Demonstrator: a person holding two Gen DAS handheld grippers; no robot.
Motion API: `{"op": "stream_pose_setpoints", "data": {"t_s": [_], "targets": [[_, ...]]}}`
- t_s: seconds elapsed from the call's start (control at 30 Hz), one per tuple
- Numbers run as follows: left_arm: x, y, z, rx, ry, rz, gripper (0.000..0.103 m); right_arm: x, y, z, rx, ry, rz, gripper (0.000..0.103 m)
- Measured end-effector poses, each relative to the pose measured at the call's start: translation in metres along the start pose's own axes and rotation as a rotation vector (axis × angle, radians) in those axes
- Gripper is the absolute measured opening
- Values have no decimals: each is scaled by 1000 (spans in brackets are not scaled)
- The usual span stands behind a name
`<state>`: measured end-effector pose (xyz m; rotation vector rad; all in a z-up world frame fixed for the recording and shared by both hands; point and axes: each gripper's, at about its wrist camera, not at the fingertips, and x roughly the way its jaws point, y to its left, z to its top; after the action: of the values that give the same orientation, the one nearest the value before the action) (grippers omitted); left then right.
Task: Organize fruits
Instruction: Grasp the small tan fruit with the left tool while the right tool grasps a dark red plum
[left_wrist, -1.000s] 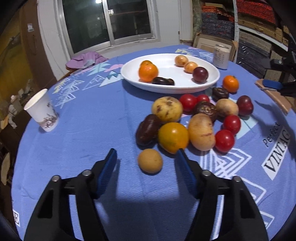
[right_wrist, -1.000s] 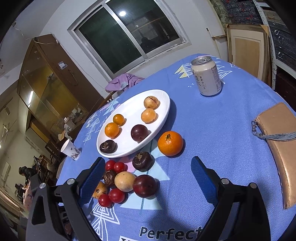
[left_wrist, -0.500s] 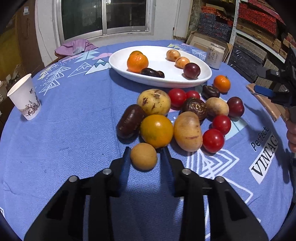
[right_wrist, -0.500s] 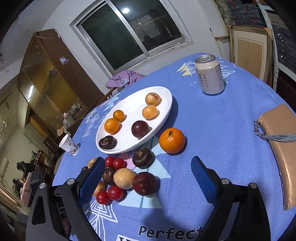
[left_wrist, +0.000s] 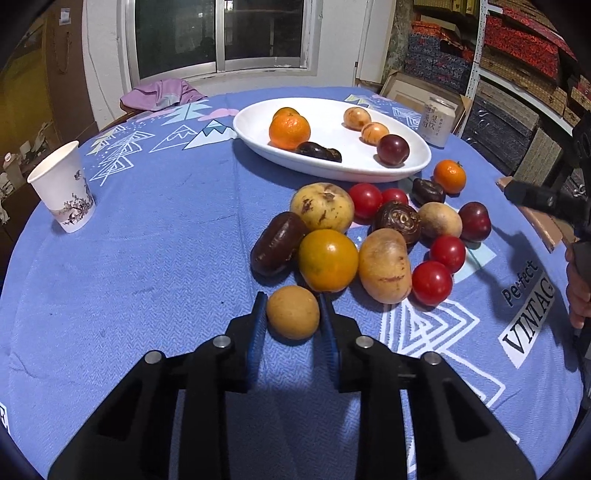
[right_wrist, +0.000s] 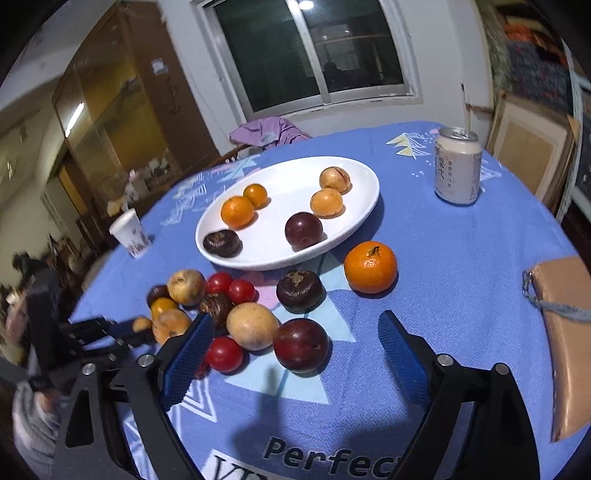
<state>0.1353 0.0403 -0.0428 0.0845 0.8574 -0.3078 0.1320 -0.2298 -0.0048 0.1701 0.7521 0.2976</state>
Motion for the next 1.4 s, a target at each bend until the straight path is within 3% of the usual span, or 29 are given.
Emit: {"op": "stream_pose_setpoints", "data": {"t_s": [0.07, 0.17, 0.2, 0.47, 0.67, 1.07, 1.2, 1.4], "targets": [[1, 1, 0, -3, 7, -1, 28, 9, 3, -3, -16, 37, -6, 76], [3, 2, 0, -14, 17, -8, 28, 22, -1, -7, 7, 95, 8, 45], [4, 3, 0, -18, 17, -10, 28, 25, -3, -8, 20, 111, 14, 42], [5, 1, -1, -13, 20, -10, 28, 40, -5, -13, 18, 141, -34, 42], [4, 2, -1, -20, 16, -15, 28, 39, -9, -14, 44, 128, -14, 39], [-21, -4, 4, -10, -83, -18, 28, 21, -7, -4, 37, 47, 1, 38], [-36, -3, 27, -28, -127, -47, 28, 3, -5, 8, 35, -30, 12, 38], [-24, -17, 100, -38, -151, -71, 28, 8, -2, 60, 44, -61, 2, 38]]}}
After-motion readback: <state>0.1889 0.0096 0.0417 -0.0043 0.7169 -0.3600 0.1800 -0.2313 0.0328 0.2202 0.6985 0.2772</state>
